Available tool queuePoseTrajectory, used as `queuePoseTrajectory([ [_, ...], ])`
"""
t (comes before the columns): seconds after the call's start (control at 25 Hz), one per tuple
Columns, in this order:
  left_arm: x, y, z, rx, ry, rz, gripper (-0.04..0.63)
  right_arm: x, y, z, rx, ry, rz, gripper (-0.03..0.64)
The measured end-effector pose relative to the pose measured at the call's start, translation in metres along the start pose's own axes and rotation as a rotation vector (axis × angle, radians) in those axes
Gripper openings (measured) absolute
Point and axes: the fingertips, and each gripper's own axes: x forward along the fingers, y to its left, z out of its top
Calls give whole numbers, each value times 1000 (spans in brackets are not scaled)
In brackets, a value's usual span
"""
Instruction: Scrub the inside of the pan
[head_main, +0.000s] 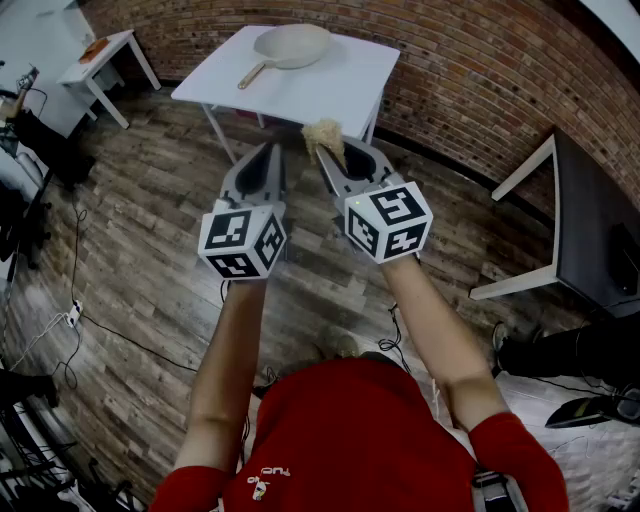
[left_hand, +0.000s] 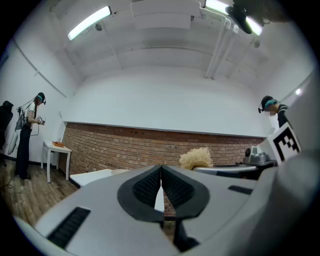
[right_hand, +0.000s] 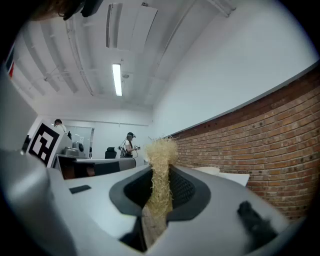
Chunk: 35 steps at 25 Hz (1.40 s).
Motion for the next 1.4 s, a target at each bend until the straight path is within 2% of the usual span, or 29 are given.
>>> queuePoseTrajectory([
  [0.36,-3,-3,3,-6,-5,4,15,-4,1,2,-5,0,3,86],
  [0.52,-5,4,0,-14,-6,12,15,-2,3,2,23,-24,15,86],
  [1.12,-13,81,13,-10,-35,21,15,54,36,-6,30,-2,8,86],
  [1.4,-4,109,4,-26,-20,29,15,75,32,-12,36,11,-3,86],
])
